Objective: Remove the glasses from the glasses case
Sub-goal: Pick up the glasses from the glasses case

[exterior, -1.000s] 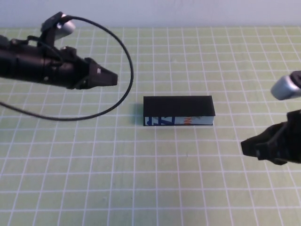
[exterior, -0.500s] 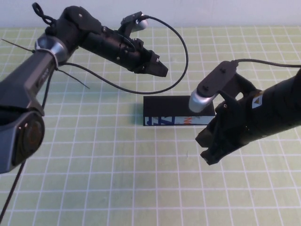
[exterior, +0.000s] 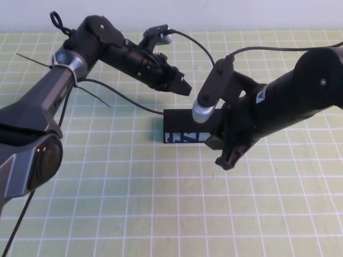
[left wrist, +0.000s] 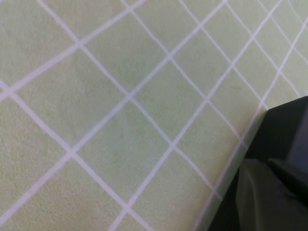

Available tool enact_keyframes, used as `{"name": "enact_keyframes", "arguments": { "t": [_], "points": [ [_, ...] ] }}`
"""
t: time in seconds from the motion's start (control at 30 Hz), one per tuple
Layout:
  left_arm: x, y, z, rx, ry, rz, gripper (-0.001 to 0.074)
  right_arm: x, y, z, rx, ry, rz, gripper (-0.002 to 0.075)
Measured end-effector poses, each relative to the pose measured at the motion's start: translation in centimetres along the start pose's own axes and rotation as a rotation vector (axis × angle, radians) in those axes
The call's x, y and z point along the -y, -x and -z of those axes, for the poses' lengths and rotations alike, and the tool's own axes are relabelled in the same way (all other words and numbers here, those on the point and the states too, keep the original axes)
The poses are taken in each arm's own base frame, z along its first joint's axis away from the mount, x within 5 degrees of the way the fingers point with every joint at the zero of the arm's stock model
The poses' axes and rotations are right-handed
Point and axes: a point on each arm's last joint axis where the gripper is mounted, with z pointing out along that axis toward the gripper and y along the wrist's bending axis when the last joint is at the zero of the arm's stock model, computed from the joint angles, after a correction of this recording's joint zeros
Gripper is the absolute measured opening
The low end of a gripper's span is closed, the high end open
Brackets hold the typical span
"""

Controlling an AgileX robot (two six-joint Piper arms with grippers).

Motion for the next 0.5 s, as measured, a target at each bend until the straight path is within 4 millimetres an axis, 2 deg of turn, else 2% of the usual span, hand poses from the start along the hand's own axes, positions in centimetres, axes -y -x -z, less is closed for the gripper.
{"name": "enact_keyframes", "arguments": {
  "t": [0.1, 0.2, 0.5],
  "points": [
    [-0.7, -0.6, -0.8, -0.014, -0.007, 0.017, -0.0004, 0.3, -0.3, -0.6, -0.028, -0.014, 0.044, 0.02],
    [-1.0, -0.9, -1.4, -0.012, -0.027, 0.037, -0.0004, 0.6, -0.5, -1.0, -0.052, -0.043, 0.102, 0.0243],
    [-1.3, -1.4, -2.3, -0.014, -0.044, 0.04, -0.0004, 1.4, -0.3, -1.8, -0.025, -0.111, 0.152, 0.0262]
  ]
}}
